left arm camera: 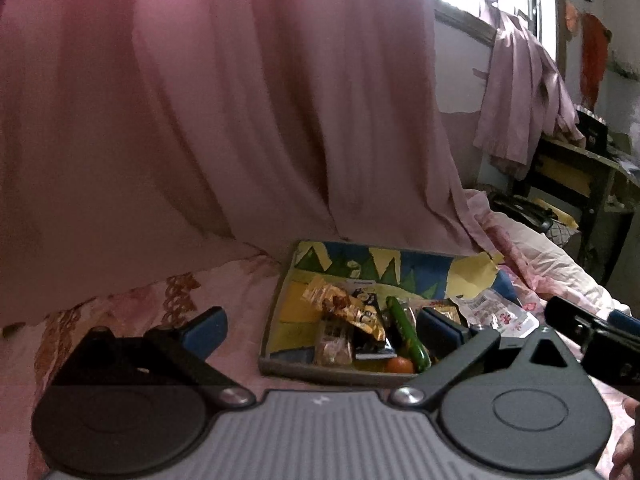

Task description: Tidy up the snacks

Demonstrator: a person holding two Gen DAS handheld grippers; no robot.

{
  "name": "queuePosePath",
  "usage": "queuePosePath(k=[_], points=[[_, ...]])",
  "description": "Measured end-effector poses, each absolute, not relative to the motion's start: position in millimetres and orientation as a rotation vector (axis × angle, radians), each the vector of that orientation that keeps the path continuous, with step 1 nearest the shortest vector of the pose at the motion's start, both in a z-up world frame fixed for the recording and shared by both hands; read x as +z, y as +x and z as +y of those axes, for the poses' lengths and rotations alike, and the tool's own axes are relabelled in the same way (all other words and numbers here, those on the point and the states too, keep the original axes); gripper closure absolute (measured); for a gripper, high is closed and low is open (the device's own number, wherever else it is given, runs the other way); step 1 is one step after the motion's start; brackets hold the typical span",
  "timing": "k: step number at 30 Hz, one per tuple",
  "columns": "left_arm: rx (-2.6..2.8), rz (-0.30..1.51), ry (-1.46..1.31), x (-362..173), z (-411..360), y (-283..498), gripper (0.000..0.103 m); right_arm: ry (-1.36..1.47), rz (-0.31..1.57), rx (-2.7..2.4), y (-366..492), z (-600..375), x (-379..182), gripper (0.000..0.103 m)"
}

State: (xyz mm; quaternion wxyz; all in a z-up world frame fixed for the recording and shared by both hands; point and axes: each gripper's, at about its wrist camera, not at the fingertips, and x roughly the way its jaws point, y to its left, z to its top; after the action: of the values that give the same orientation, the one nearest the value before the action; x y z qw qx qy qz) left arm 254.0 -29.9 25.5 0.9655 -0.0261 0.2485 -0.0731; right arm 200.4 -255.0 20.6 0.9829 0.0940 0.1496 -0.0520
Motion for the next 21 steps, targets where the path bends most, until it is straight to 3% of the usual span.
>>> queuePosePath(k=[21], points=[[-0.082,0.485,-0.065,13.1,-8.1,171.8,0.000,0.162,0.292,-0.105,125.9,-245.0,27.2,0.001]])
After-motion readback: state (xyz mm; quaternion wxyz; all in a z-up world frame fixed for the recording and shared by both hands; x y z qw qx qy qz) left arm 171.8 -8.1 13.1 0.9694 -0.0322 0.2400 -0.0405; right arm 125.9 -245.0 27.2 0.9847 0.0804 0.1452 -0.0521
